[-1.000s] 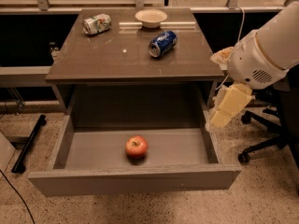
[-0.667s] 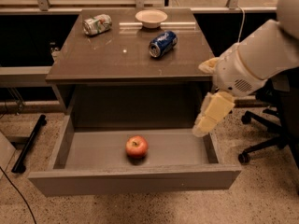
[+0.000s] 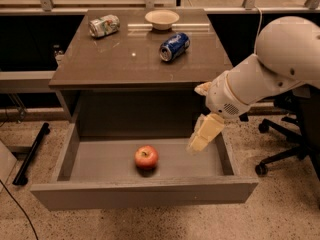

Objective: Pick apple from top drawer and place on counter

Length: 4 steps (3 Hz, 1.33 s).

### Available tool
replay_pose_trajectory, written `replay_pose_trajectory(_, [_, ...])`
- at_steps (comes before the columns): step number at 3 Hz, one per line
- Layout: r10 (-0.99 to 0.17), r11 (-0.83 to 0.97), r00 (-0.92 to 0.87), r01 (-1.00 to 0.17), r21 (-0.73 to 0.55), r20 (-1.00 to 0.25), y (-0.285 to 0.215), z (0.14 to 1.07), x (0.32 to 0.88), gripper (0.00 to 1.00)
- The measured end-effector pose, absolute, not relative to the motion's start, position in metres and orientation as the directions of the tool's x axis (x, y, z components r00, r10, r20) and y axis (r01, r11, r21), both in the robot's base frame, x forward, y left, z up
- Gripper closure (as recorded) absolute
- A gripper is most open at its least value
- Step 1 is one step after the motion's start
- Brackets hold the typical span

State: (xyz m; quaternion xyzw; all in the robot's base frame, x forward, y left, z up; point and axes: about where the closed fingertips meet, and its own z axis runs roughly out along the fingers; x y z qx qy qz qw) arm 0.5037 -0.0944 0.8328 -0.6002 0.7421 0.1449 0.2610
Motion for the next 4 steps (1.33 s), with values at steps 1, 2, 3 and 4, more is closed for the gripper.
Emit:
replay_pose_trajectory(1, [-0.813, 0.24, -0.145, -0.966, -0.098, -0.563, -0.094, 0.831, 0.505, 0.0])
replay_pose_trajectory(2, [-0.817, 0.241, -0.156, -0.967, -0.084, -0.555, -0.093, 0.827, 0.506, 0.0])
replay_pose_trajectory(3, [-0.809, 0.222, -0.146, -0.973, -0.065, -0.57, -0.073, 0.806, 0.514, 0.0])
replay_pose_trajectory(4, [-0.785, 0.227, -0.153, -0.973, -0.049, -0.601, -0.061, 0.792, 0.524, 0.0])
